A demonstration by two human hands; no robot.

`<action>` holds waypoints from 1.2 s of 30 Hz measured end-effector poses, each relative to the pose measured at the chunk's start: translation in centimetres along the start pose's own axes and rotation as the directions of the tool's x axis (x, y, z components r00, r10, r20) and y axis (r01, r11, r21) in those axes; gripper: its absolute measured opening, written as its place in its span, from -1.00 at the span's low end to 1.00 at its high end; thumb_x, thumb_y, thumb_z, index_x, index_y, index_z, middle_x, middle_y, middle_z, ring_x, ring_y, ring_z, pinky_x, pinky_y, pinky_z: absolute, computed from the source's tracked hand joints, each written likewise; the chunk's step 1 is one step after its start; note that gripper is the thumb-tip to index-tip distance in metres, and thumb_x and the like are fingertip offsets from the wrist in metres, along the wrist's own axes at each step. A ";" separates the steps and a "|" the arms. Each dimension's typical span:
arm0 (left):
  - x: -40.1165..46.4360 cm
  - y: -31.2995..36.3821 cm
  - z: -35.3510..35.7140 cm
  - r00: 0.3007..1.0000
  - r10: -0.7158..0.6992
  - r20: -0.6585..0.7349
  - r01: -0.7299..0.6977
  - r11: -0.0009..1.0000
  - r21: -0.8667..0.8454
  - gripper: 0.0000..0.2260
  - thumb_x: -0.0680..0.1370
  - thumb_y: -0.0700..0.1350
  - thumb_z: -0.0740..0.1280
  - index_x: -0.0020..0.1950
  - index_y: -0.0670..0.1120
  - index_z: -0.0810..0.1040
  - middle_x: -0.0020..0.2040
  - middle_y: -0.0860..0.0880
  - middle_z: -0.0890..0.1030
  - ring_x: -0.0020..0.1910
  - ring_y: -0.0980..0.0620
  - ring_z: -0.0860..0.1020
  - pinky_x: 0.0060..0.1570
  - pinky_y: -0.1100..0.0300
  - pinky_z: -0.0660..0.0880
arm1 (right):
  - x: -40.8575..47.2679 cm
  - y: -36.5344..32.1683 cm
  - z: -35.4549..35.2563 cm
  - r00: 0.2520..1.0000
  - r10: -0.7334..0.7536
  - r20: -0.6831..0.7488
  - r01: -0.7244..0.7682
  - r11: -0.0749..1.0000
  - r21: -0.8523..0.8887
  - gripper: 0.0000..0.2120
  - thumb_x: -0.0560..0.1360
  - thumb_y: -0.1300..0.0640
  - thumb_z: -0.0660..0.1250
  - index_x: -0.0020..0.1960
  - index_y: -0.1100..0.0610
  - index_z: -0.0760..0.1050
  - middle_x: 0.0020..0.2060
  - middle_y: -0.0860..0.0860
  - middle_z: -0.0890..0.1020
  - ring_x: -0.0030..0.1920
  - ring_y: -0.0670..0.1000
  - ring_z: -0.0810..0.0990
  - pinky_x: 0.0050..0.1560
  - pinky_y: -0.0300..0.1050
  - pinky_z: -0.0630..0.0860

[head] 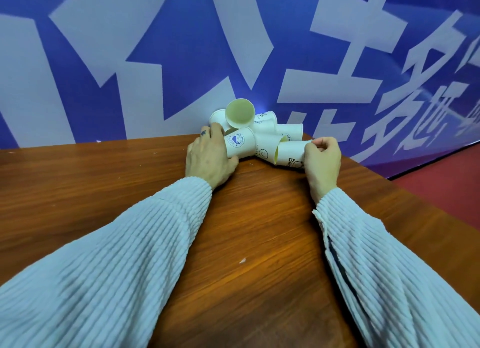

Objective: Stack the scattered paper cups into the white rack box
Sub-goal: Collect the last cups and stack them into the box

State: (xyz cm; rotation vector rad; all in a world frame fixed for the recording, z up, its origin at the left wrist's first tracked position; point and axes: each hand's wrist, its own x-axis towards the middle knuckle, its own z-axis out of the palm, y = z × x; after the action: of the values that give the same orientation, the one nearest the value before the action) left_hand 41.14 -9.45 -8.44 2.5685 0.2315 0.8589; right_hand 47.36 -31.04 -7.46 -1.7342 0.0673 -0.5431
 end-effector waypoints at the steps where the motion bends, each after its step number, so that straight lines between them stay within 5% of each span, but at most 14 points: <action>1: -0.4 0.1 -0.3 1.000 -0.003 0.015 0.003 1.000 0.001 -0.47 0.44 0.01 0.44 0.32 -0.12 0.36 0.18 -0.14 0.46 0.08 -0.19 0.54 0.12 -0.09 0.47 | -0.3 -0.1 -0.1 0.999 -0.013 0.029 0.012 1.000 0.012 -0.84 0.50 0.21 0.28 0.05 0.04 0.50 -0.09 -0.01 0.55 -0.10 -0.03 0.52 -0.19 -0.17 0.42; 9: -5.7 0.2 -4.9 0.995 -0.061 0.076 0.064 0.997 -0.035 -0.48 0.41 -0.10 0.41 0.35 -0.04 0.37 0.20 -0.07 0.45 0.14 -0.14 0.52 0.16 -0.05 0.48 | -6.0 -2.4 -0.2 0.947 -0.146 0.285 0.131 0.989 0.072 -0.77 0.48 0.31 0.31 -0.07 -0.03 0.50 -0.16 0.00 0.55 -0.18 -0.04 0.52 -0.22 -0.12 0.50; 18: -12.3 -0.5 -11.6 0.958 -0.273 0.083 0.285 0.939 -0.194 -0.22 0.48 -0.02 0.43 0.61 -0.03 0.10 0.43 -0.10 0.33 0.22 -0.12 0.51 0.06 0.10 0.43 | -14.7 -5.9 -3.2 0.968 -0.213 0.134 0.193 0.971 0.142 -0.83 0.49 0.32 0.33 0.01 0.10 0.49 -0.14 -0.06 0.55 -0.24 -0.27 0.51 -0.25 -0.41 0.43; 24: -15.5 -2.7 -17.9 0.947 -0.310 0.087 0.320 0.882 -0.346 -0.47 0.47 0.00 0.44 0.39 0.03 0.34 0.21 -0.04 0.38 -0.07 0.14 0.45 -0.21 0.17 0.37 | -19.2 -7.9 -4.9 0.971 -0.167 0.169 0.150 0.983 0.108 -0.80 0.47 0.30 0.38 0.02 0.07 0.51 -0.14 -0.07 0.56 -0.18 -0.22 0.52 -0.08 -0.14 0.53; 27: -16.4 -3.7 -21.6 0.943 -0.333 0.031 0.318 0.865 -0.387 -0.50 0.48 0.13 0.43 0.35 0.01 0.41 0.20 -0.04 0.47 -0.10 0.24 0.38 -0.18 0.17 0.37 | -22.3 -10.0 -4.2 0.964 -0.174 0.200 0.151 0.981 0.124 -0.80 0.46 0.29 0.40 0.00 0.05 0.52 -0.15 -0.05 0.58 -0.17 -0.17 0.53 -0.02 -0.05 0.57; 33: -18.9 -5.8 -28.4 0.956 -0.289 -0.055 0.253 0.904 -0.344 -0.52 0.49 0.15 0.47 0.31 0.00 0.44 0.09 0.00 0.49 -0.06 0.07 0.53 -0.28 0.32 0.37 | -27.6 -15.8 -0.5 0.939 -0.223 0.263 0.161 0.958 0.237 -0.79 0.47 0.35 0.38 0.01 0.10 0.51 -0.17 -0.04 0.58 -0.22 -0.24 0.54 -0.16 -0.32 0.50; 36: -19.9 -7.9 -31.6 0.949 -0.301 -0.092 0.257 0.910 -0.326 -0.50 0.45 0.18 0.45 0.29 -0.03 0.48 0.10 -0.02 0.55 0.00 0.00 0.54 -0.21 0.25 0.43 | -30.2 -18.4 1.5 0.922 -0.263 0.284 0.193 0.948 0.252 -0.76 0.45 0.33 0.40 -0.05 0.02 0.50 -0.18 -0.07 0.58 -0.16 -0.14 0.56 -0.09 -0.18 0.55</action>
State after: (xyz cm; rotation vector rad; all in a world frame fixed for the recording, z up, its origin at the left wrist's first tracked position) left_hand 5.97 2.68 0.17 2.1216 0.4565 0.8873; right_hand 16.66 -15.09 -0.03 -1.5990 -0.4149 -0.4186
